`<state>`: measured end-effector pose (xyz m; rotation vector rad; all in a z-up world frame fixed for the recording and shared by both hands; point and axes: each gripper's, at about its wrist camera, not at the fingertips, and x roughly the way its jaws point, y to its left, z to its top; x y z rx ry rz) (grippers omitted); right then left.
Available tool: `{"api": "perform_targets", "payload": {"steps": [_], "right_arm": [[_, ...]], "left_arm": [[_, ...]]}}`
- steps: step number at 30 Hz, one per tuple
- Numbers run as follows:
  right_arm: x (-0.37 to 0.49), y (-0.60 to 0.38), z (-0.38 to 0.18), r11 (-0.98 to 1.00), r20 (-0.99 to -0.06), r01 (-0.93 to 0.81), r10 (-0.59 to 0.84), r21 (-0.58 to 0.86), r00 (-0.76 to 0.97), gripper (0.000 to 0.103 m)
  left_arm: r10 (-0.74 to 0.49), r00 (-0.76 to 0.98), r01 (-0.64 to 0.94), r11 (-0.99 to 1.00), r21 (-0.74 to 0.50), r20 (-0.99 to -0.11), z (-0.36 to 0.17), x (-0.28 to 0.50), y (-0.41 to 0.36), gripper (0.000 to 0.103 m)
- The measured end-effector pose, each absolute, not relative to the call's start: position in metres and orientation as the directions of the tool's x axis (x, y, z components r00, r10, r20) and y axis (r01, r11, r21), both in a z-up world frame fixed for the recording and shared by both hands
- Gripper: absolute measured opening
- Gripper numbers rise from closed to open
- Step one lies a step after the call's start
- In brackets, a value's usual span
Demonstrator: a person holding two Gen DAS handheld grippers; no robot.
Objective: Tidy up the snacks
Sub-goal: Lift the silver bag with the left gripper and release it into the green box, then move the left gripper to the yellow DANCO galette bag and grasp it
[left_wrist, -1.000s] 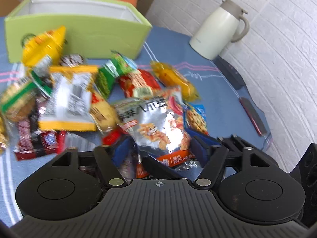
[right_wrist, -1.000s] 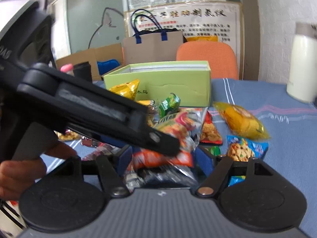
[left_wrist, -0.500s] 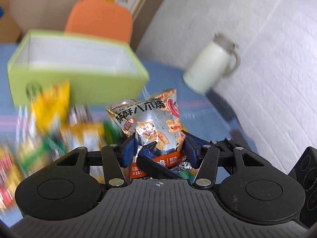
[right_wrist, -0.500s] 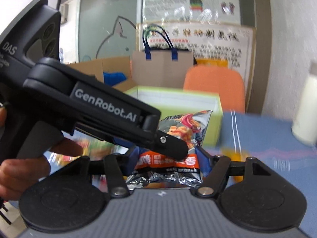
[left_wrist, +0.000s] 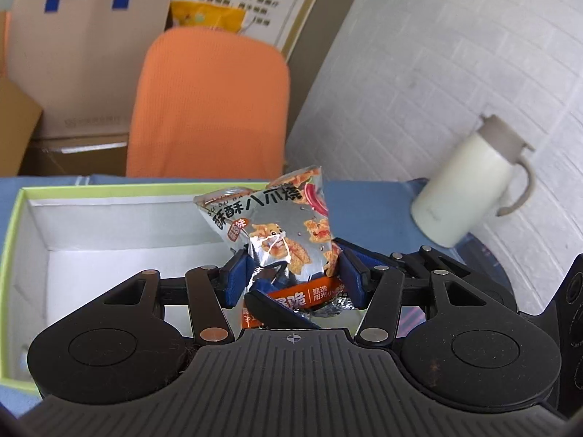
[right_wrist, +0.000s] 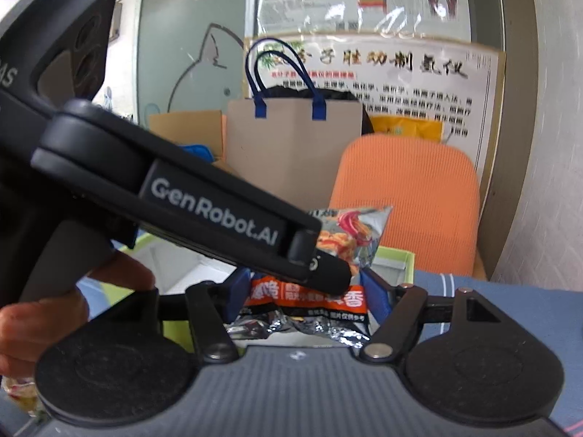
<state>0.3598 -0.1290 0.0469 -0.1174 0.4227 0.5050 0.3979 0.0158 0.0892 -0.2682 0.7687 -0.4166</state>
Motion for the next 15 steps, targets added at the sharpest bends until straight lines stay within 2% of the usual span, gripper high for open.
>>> {"api": "perform_targets", "payload": {"steps": [3, 7, 11, 15], "right_arm": [[0.36, -0.133, 0.047, 0.879, -0.408, -0.477, 0.435, 0.0, 0.802, 0.075], [0.333, -0.138, 0.056, 0.889, -0.356, -0.457, 0.417, -0.032, 0.837, 0.082], [0.291, -0.139, 0.069, 0.884, -0.303, -0.466, 0.436, -0.032, 0.847, 0.093], [0.246, -0.127, 0.071, 0.863, -0.306, -0.504, 0.47, -0.039, 0.828, 0.093]], "left_arm": [[-0.435, 0.669, 0.252, 0.895, -0.367, -0.602, 0.085, 0.403, 0.023, 0.042], [-0.423, 0.715, 0.236, 0.896, -0.377, -0.557, 0.1, 0.386, 0.046, 0.047], [-0.392, 0.767, 0.221, 0.904, -0.365, -0.507, 0.116, 0.346, 0.07, 0.06], [-0.35, 0.801, 0.186, 0.916, -0.354, -0.485, 0.118, 0.295, 0.1, 0.066]]}}
